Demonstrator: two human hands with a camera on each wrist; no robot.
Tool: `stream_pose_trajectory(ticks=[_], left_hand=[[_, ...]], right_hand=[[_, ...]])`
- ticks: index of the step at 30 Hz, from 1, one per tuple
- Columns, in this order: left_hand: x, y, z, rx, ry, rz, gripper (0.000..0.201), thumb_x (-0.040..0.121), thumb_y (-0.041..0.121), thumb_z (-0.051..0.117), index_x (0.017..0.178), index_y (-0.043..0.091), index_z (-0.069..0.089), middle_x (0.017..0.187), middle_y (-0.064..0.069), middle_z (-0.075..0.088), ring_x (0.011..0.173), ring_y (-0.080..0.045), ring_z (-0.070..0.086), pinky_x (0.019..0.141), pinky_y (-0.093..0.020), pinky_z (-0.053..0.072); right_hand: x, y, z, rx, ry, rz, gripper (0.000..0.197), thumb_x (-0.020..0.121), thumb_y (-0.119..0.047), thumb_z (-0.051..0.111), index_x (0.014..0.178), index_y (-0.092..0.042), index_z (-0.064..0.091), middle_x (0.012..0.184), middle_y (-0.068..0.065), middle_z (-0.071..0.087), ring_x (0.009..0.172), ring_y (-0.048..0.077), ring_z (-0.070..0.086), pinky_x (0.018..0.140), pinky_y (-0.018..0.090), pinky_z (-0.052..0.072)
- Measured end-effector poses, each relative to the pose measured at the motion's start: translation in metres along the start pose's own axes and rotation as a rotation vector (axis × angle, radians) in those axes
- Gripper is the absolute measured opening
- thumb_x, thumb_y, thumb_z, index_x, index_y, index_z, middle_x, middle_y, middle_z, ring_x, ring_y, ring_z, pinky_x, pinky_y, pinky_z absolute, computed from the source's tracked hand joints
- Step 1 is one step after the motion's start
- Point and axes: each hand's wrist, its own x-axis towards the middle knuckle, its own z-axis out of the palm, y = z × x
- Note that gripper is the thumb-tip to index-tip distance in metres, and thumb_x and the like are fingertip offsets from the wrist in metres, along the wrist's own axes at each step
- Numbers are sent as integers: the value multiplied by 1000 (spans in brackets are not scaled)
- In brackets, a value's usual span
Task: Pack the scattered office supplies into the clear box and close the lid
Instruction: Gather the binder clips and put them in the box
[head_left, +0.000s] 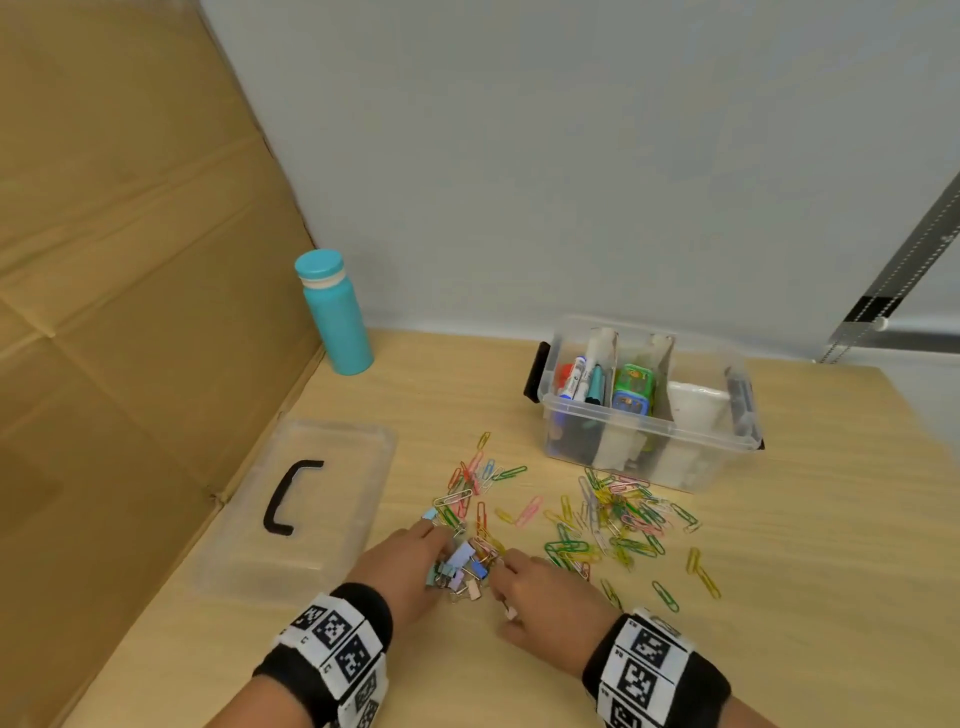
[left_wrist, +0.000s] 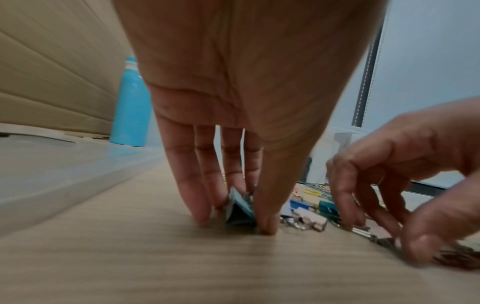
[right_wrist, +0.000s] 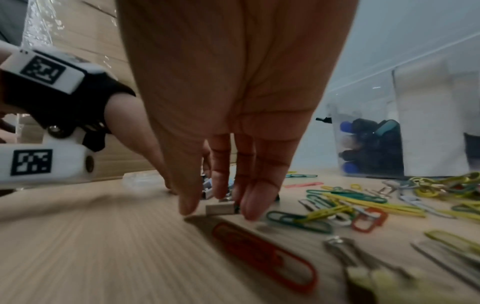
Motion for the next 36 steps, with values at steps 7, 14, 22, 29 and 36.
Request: stream_pose_trajectory(ticks=[7, 14, 22, 29, 36], left_hand=[[-3, -22, -6, -82, 22, 33, 46, 85, 29, 61, 128, 26, 44, 123, 6, 47, 107, -13, 55, 88, -22, 45], [2, -41, -8, -474, 44, 131, 20, 83, 13, 63, 96, 28, 62, 95, 5, 41, 78, -3, 48, 75, -6, 38], [21, -30, 1, -775, 73, -66, 25, 97, 11, 37, 75, 14, 48, 69, 5, 43, 55, -7, 37, 54, -23, 31], [24, -20, 4, -461, 86, 20, 18, 97, 24, 41, 94, 14, 55, 73, 0, 55, 62, -11, 44, 67, -32, 42], [20, -7, -1, -68, -37, 105, 36, 91, 27, 50, 126, 29, 42, 70, 10, 45, 70, -18, 53, 63, -26, 39]], right_hand=[[1, 9, 3, 232, 43, 98, 29, 86, -10, 49, 114, -17, 47, 109, 0, 50, 85, 12, 50, 70, 27, 36], [-7, 48, -12, 1646, 260, 336, 21, 87, 1, 38, 99, 1, 55, 76, 12, 52, 61, 24, 56, 55, 31, 51], [1, 45, -3, 604, 190, 240, 13, 89, -22, 56, 100, -28, 52, 67, -8, 44, 56, 6, 38, 57, 22, 34], [15, 32, -4, 212, 31, 215, 19, 95, -21, 42, 114, -20, 43, 97, -4, 47, 84, 19, 49, 71, 29, 37], [1, 45, -6, 375, 67, 283, 15, 96, -34, 48, 99, -20, 44, 79, -7, 50, 70, 12, 48, 59, 21, 36]])
